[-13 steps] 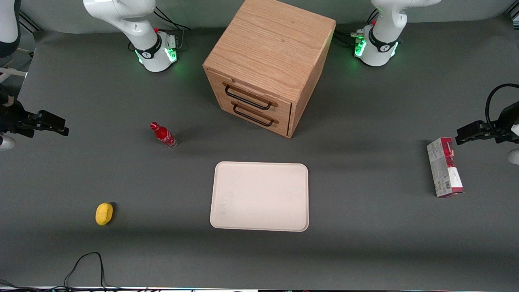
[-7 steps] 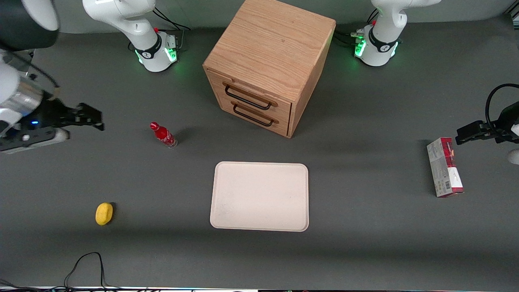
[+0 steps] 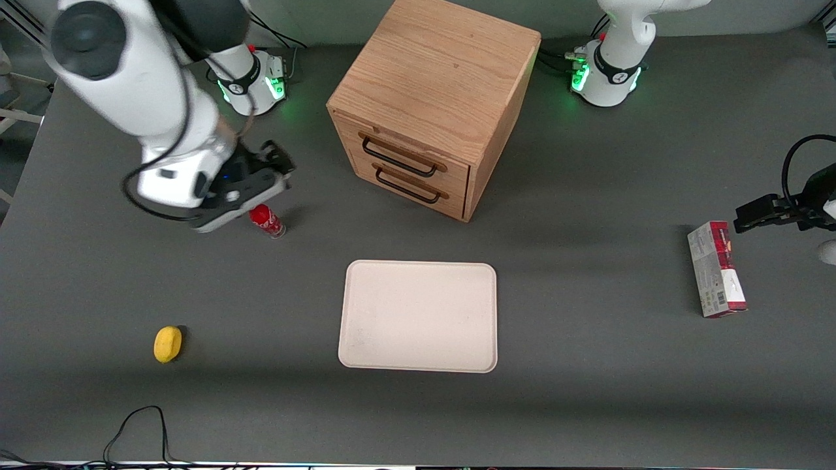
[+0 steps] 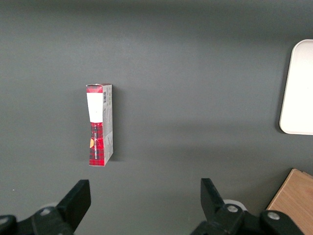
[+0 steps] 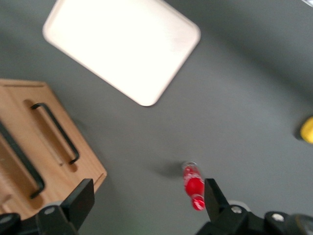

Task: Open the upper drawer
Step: 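Move the right gripper to the upper drawer's black handle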

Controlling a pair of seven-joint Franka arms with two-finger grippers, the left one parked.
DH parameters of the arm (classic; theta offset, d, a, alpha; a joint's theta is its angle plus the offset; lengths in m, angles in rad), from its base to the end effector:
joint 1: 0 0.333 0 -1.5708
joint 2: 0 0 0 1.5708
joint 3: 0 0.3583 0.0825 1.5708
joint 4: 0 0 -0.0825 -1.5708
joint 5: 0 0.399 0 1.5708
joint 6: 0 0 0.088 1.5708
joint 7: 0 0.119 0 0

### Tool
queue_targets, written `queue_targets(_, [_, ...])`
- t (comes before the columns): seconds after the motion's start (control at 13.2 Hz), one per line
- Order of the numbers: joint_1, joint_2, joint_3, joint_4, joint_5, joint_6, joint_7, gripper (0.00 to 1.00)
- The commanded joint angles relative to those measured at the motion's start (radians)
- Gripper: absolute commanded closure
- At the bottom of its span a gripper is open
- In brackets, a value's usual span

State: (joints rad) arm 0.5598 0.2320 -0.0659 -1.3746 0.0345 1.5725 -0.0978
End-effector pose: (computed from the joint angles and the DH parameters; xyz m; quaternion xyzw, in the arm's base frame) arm 0.5662 0.3155 0.6093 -0.9562 -0.2919 0.0184 0.0062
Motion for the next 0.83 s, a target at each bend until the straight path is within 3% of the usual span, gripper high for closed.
queue_targets(0.0, [0.095, 0.042, -0.006, 0.045, 0.013, 0.021, -0.023, 0.00])
queue_targets(0.23, [0.156, 0.064, -0.006, 0.042, 0.015, 0.027, -0.136, 0.00])
queue_targets(0.53, [0.238, 0.084, -0.006, 0.026, 0.015, 0.047, -0.154, 0.00])
queue_targets(0.76, [0.238, 0.081, -0.006, 0.014, 0.040, 0.047, -0.198, 0.00])
